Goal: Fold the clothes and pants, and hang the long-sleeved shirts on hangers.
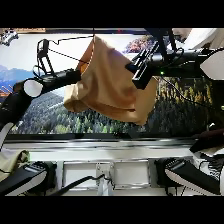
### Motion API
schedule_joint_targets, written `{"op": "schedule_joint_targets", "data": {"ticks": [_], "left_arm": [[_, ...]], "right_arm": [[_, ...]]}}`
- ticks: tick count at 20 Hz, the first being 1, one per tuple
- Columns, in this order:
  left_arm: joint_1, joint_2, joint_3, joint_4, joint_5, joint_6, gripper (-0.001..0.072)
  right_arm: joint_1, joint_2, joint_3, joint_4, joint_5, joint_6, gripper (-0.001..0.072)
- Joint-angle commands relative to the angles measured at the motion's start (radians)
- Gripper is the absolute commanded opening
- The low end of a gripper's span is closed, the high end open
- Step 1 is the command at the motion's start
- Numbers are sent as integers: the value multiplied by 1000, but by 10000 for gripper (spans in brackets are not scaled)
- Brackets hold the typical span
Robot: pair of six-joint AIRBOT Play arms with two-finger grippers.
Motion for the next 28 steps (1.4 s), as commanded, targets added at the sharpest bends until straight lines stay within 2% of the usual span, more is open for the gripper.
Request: {"op": "schedule_joint_targets", "data": {"ticks": [1, 4, 8, 13, 15, 18, 22, 23, 24, 25, 28], "left_arm": [[79, -15, 0, 23, 6, 0, 13], [150, -16, 0, 23, 10, 1, 13], [220, -14, 1, 23, 31, 1, 11], [245, 38, 3, 19, 58, 7, 11], [231, 101, 3, -29, 64, 51, 11], [167, 248, 3, -137, 45, 175, 11], [33, 387, 2, -134, -102, 262, 14], [17, 391, 2, -128, -148, 312, 98], [14, 388, 2, -109, -185, 334, 300], [15, 381, 1, -96, -214, 327, 436], [21, 373, 1, -90, -245, 315, 451]], "right_arm": [[0, 1, 0, -1, 18, 0, 25], [0, 1, 0, -15, 40, -2, 25], [0, 2, 0, -91, 153, -2, 25], [0, 0, 0, -187, 166, -2, 24], [0, -8, 0, -218, 143, -2, 23], [0, -33, 0, -220, 80, -1, 23], [-1, -42, 2, -229, -6, 16, 24], [-1, -38, 5, -241, -32, 38, 24], [-1, -31, 8, -258, -63, 54, 24], [-1, -24, 13, -282, -88, 69, 24], [-2, -11, 47, -435, -129, 174, 24]]}}
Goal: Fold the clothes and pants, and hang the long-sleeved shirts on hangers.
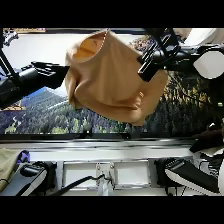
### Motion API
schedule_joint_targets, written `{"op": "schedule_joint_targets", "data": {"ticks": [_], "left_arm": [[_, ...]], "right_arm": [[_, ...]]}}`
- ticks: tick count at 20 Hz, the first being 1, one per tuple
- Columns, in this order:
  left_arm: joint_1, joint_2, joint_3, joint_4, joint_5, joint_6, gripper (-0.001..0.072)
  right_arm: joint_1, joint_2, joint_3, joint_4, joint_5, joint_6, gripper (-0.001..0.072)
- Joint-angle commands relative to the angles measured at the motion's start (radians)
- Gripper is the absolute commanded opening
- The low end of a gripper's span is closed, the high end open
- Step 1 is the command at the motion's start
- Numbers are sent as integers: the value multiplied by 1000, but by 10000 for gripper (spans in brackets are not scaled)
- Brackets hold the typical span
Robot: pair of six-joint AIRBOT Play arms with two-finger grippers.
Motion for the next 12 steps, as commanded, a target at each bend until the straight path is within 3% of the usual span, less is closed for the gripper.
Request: {"op": "schedule_joint_targets", "data": {"ticks": [1, 6, 12], "left_arm": [[-10, 7, -1, 8, -69, 24, 451], [-11, 7, -1, 5, -127, 24, 435], [-11, 6, -1, 6, -173, 25, 435]], "right_arm": [[-15, 11, 39, -168, -63, 124, 24], [-228, 17, 77, -311, -80, 423, 25], [-509, 47, 166, -359, -77, 672, 25]]}}
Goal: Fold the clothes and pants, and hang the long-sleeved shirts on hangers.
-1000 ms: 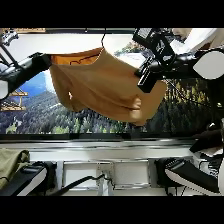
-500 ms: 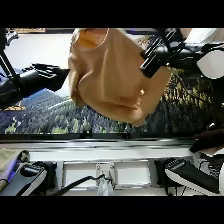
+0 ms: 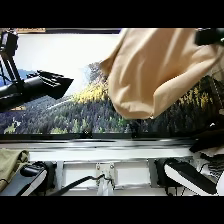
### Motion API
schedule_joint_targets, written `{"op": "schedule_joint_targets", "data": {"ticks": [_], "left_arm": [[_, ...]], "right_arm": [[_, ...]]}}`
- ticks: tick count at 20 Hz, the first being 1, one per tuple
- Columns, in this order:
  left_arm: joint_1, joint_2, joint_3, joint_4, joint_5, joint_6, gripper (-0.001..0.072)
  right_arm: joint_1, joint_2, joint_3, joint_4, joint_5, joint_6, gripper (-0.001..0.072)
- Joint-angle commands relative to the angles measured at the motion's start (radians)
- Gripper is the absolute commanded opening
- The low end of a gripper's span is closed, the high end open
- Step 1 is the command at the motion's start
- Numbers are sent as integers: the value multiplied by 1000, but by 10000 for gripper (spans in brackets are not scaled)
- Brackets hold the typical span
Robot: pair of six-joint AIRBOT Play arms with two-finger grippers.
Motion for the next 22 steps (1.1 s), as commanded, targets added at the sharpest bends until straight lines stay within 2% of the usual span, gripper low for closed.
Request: {"op": "schedule_joint_targets", "data": {"ticks": [1, 3, 7, 11, 14, 16, 19, 22], "left_arm": [[-1, 0, 0, 0, -21, 0, 435], [-1, 0, 0, 0, -21, 1, 435], [-1, 0, 0, 4, -21, 1, 435], [-1, 0, 0, 17, -21, 1, 435], [0, 0, 0, 31, -21, 1, 435], [-1, 0, -1, 38, -22, 1, 434], [-1, -1, -1, 39, -21, 10, 340], [-1, -14, -1, 45, -21, 8, 340]], "right_arm": [[-155, 16, 54, -63, 10, 187, 25], [-223, 35, 68, -93, 37, 267, 24], [-320, 73, 68, -140, 52, 284, 24], [-422, 92, 68, -189, 53, 432, 24], [-480, 95, 68, -203, 8, 540, 24], [-513, 93, 68, -203, -65, 570, 24], [-566, 82, 69, -208, -122, 596, 23], [-628, 65, 69, -209, -142, 617, 23]]}}
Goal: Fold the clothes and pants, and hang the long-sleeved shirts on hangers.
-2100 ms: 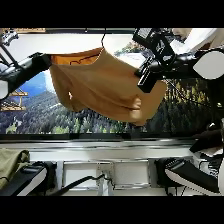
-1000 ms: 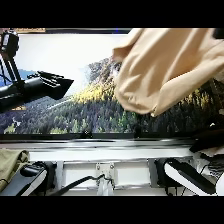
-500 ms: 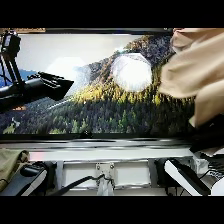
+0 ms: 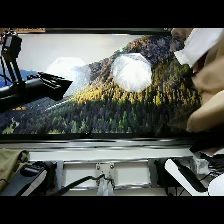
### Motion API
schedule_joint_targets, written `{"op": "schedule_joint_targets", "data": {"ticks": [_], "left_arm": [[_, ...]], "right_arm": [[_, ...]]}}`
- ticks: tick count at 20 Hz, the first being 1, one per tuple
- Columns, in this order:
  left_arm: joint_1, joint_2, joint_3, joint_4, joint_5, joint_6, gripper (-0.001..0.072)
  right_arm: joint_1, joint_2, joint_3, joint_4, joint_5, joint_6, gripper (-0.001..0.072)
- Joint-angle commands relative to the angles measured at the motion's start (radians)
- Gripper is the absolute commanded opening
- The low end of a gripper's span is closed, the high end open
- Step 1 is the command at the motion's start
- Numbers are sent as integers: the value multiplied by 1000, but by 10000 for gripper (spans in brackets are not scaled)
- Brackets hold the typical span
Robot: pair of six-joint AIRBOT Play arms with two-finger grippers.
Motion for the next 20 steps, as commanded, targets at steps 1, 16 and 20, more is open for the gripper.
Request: {"op": "schedule_joint_targets", "data": {"ticks": [1, 16, 20], "left_arm": [[-1, -14, 0, 6, 0, 3, 341], [-1, -45, -1, 6, 0, 3, 341], [-1, -45, -1, 5, 0, 3, 341]], "right_arm": [[-76, -19, 1, -4, -46, 36, 23], [-250, -196, 225, 15, -107, 35, 23], [-294, -222, 230, 24, -105, 34, 23]]}}
